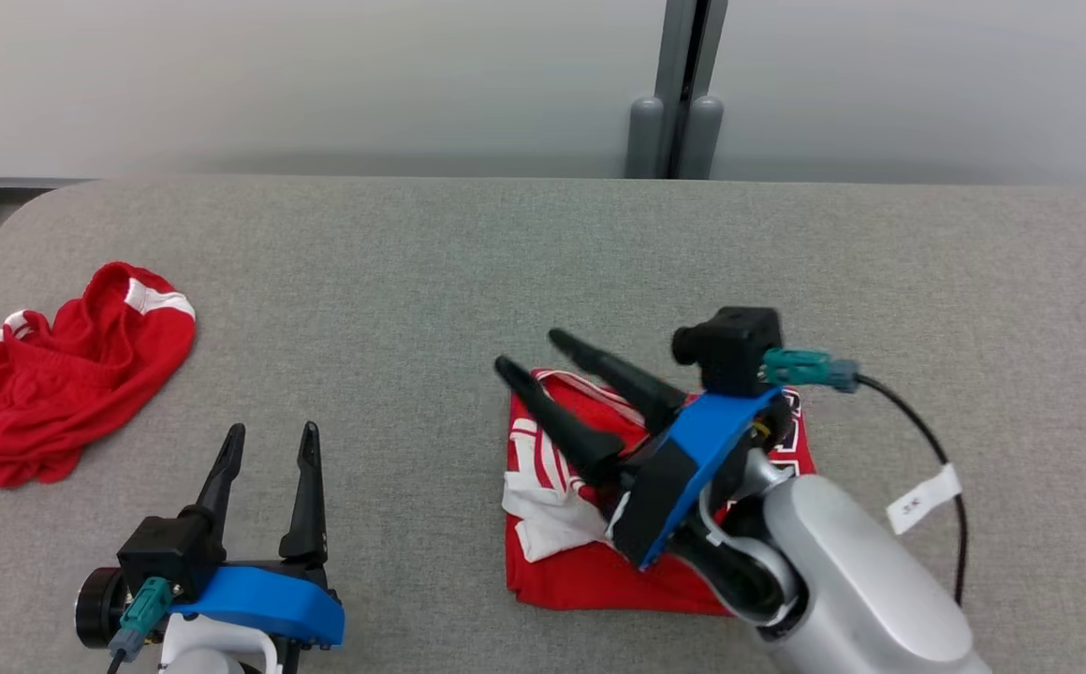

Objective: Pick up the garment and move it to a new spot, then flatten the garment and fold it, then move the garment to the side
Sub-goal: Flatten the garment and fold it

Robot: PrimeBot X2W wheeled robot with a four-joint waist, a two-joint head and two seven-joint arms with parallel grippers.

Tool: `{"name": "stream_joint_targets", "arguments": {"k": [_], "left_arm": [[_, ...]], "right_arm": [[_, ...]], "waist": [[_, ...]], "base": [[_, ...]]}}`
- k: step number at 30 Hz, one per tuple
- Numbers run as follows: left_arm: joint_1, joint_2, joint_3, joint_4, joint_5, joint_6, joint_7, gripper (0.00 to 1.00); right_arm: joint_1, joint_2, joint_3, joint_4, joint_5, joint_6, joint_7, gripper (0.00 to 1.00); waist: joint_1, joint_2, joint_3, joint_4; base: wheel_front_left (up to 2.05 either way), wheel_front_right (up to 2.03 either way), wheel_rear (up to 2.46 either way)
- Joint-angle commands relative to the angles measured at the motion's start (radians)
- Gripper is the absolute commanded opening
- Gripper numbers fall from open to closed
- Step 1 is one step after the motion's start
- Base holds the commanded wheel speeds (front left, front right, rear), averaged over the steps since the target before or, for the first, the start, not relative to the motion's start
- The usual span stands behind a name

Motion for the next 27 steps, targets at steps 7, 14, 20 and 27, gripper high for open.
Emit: {"name": "stream_joint_targets", "arguments": {"k": [7, 14, 20, 27], "left_arm": [[0.011, 0.004, 0.001, -0.011, -0.006, 0.005, -0.004, 1.00], [0.004, 0.006, -0.003, -0.016, -0.004, 0.003, -0.004, 1.00], [-0.010, 0.009, -0.012, -0.015, -0.002, -0.001, -0.004, 1.00], [-0.019, 0.008, -0.022, -0.012, -0.004, 0.002, -0.004, 1.00]], "right_arm": [[0.151, -0.066, -0.263, -0.088, -0.230, 0.000, -0.002, 1.00], [0.288, -0.040, -0.436, -0.082, -0.440, 0.000, 0.030, 0.06], [0.283, -0.010, -0.381, 0.020, -0.534, 0.000, 0.029, 0.00], [0.227, -0.002, -0.140, 0.158, -0.450, 0.000, -0.006, 0.00]], "waist": [[0.0000, -0.0001, -0.021, -0.023], [0.0000, -0.0001, -0.012, -0.025], [0.0000, -0.0001, 0.002, -0.016], [0.0000, -0.0001, 0.005, -0.004]], "base": [[0.00, 0.00, 0.00], [0.00, 0.00, 0.00], [0.00, 0.00, 0.00], [0.00, 0.00, 0.00]]}}
